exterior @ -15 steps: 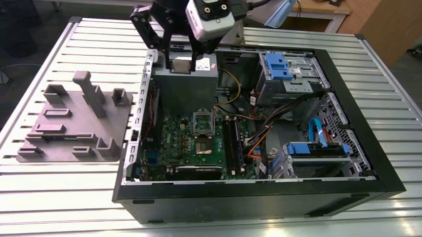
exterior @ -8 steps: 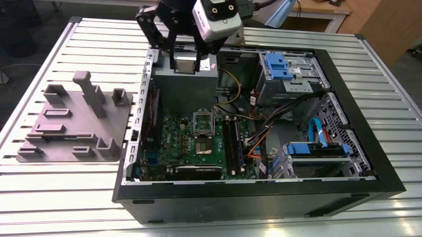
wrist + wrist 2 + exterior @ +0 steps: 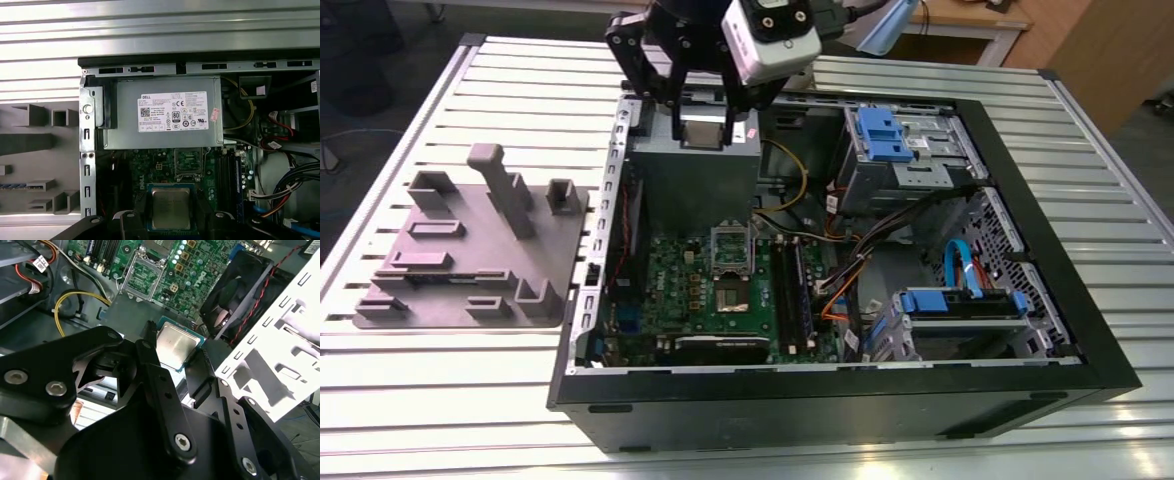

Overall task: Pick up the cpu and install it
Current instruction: 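Pick up the cpu and move it towards the insertion slot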

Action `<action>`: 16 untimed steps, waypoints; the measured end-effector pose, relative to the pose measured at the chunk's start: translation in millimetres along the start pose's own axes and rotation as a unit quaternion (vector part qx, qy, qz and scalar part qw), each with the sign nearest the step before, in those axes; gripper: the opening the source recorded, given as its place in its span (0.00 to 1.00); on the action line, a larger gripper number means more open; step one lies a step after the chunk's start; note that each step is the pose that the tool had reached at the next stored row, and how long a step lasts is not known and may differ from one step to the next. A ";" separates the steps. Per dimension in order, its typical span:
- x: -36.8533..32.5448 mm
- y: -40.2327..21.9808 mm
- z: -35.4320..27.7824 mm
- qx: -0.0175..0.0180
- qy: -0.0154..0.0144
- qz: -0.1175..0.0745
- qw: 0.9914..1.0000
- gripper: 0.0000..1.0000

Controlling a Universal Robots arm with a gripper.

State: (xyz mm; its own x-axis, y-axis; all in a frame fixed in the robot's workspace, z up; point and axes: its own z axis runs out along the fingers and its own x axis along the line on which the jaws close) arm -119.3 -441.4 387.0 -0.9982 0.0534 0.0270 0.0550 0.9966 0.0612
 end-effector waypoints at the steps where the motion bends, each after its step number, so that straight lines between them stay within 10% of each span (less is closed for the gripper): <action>1: -0.7 0.0 0.0 0.000 0.000 0.000 1.000 0.47; 16: -16.4 0.7 -0.4 0.000 0.000 0.000 1.000 0.47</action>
State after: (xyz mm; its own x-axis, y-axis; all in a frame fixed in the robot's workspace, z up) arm -102.9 -441.6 386.9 -0.9982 0.0536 0.0270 0.0552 0.9966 0.0612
